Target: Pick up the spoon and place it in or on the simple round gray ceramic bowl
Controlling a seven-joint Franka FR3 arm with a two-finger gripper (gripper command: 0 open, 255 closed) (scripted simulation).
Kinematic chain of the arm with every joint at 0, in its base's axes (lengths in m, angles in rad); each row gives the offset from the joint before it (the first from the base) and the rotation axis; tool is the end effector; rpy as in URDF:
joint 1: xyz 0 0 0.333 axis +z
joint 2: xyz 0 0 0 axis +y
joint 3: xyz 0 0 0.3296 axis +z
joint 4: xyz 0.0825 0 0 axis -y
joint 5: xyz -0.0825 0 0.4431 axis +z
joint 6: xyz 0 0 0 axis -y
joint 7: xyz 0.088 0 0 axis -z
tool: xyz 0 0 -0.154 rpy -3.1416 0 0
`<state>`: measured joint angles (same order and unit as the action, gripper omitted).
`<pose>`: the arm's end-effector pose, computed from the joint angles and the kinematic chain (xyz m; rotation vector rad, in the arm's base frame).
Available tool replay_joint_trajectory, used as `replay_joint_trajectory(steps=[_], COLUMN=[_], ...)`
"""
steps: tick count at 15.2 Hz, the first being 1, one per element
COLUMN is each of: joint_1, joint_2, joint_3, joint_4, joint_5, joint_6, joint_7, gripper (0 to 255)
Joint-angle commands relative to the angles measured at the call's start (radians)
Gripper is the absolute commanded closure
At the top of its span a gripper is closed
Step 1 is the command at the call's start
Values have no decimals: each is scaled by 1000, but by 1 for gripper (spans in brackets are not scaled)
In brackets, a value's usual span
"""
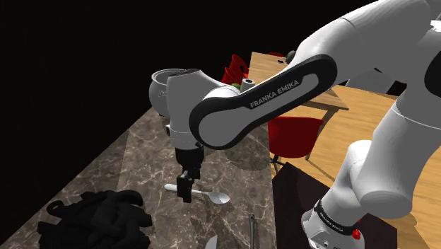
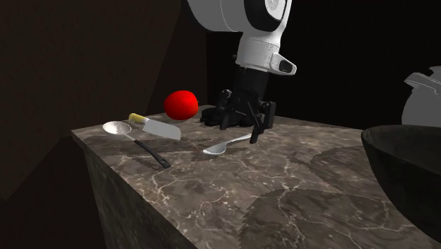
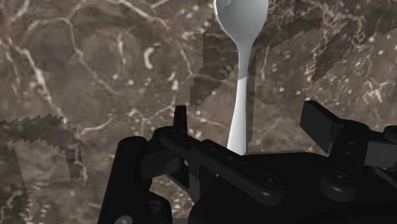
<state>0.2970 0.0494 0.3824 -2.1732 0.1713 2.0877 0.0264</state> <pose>0.4322 0.3695 0.2938 -2.9061 -0.8343 0.2724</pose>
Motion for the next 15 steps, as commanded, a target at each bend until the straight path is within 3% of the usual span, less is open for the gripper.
replay_joint_trajectory(steps=[1,7,8,15], joint_1=[0,0,0,1], joint_2=[3,3,3,4], joint_3=[0,0,0,0], joint_4=[-8,-8,-8,-7], joint_5=[0,0,0,0], joint_6=[12,11,11,11], joint_7=[-1,-1,-1,0], gripper=[0,0,255,255])
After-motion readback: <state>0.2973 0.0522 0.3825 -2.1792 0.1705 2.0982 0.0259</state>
